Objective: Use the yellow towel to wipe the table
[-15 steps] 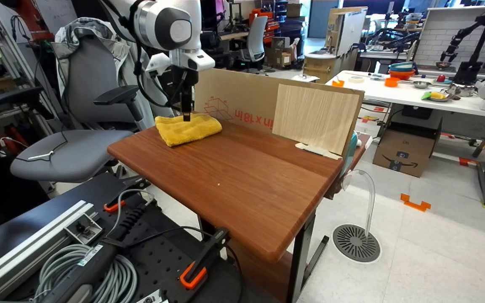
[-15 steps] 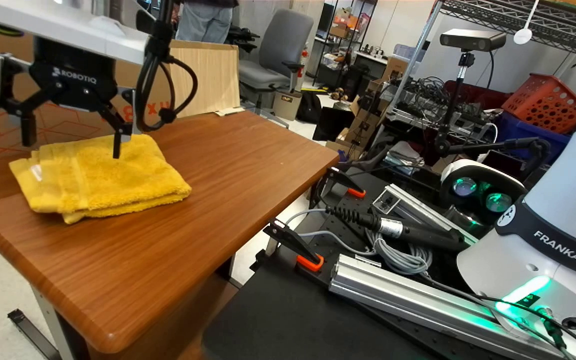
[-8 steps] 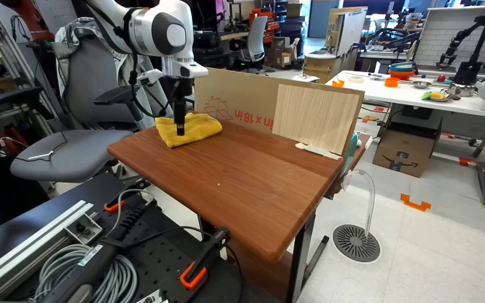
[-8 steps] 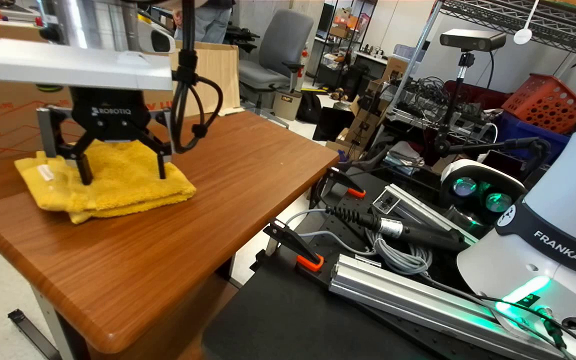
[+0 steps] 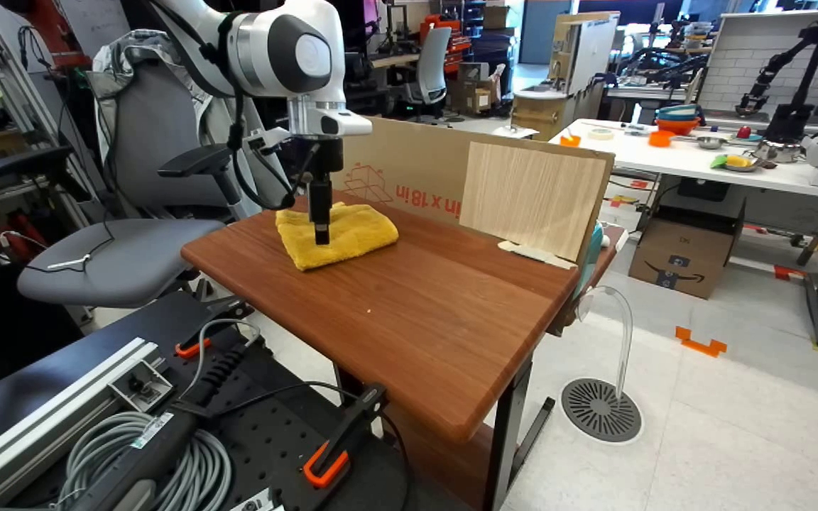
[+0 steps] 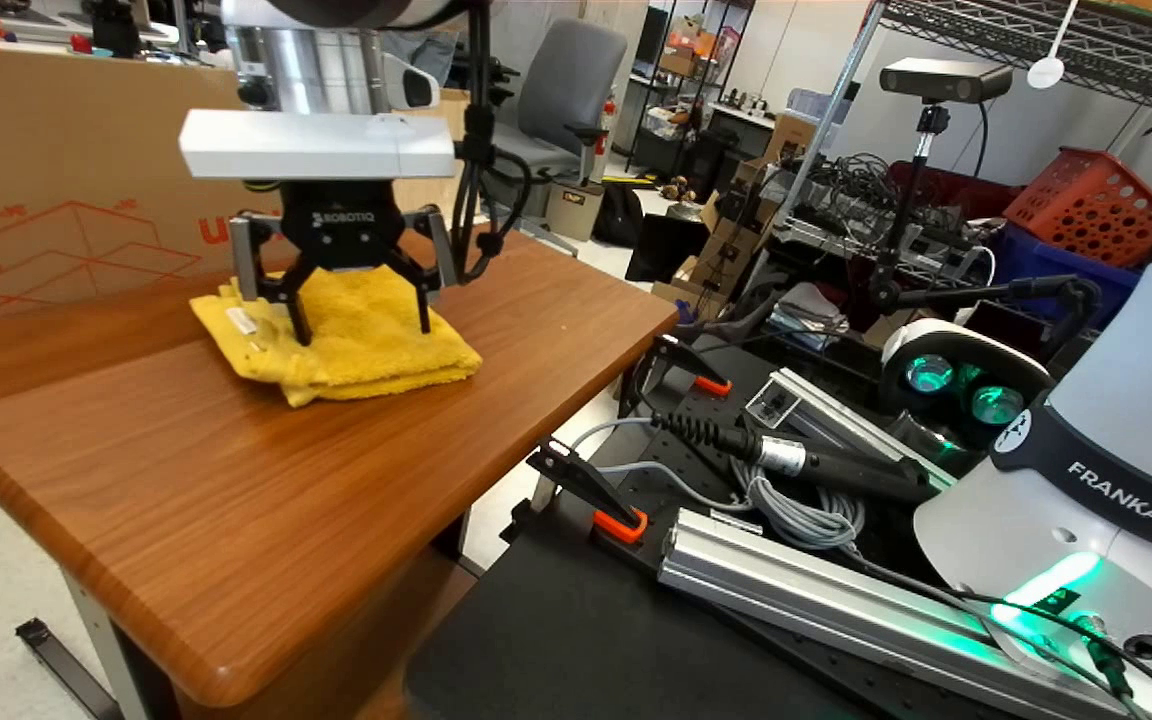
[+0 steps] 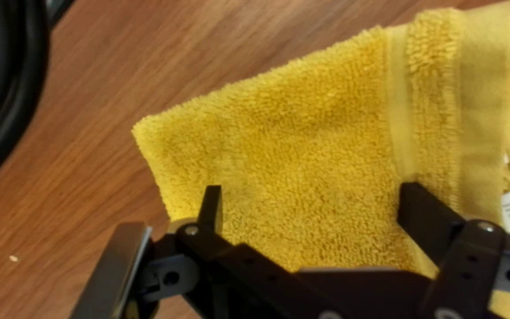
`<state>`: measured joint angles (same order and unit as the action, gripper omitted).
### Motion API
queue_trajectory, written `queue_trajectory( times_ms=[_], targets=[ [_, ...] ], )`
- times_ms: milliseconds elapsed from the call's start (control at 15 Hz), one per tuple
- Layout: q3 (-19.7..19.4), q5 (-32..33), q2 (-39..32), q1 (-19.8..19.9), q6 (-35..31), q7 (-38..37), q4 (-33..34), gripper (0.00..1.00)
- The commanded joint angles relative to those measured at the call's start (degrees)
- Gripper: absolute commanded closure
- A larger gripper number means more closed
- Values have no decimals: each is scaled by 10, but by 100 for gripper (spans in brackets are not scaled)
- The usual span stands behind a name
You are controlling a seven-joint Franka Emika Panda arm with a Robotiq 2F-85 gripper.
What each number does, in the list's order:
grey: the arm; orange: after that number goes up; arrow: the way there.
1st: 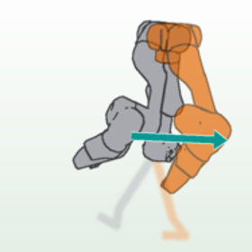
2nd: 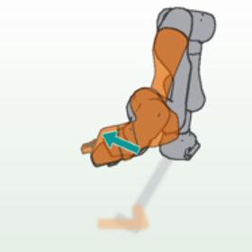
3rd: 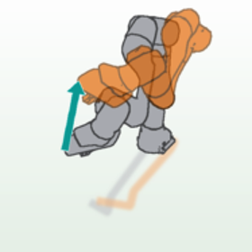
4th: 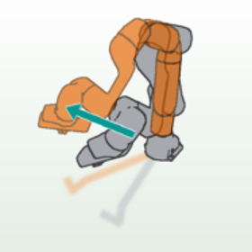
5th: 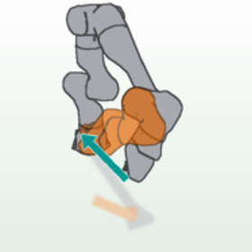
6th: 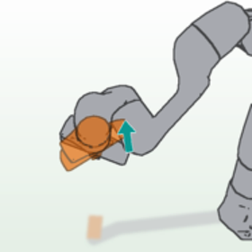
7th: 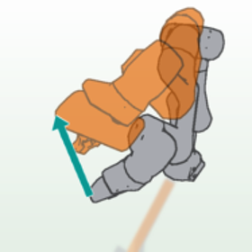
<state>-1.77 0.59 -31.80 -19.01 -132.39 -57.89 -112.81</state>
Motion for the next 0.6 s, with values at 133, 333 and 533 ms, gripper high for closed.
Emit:
queue_trajectory(
  times_ms=[133, 333, 533],
  targets=[
    [1, -10, 87, 62, 53, 20, -92, 0],
    [6, -1, 103, 72, 51, 29, -111, 0],
    [5, -1, 81, 73, 45, 21, -94, 0]
  ],
)
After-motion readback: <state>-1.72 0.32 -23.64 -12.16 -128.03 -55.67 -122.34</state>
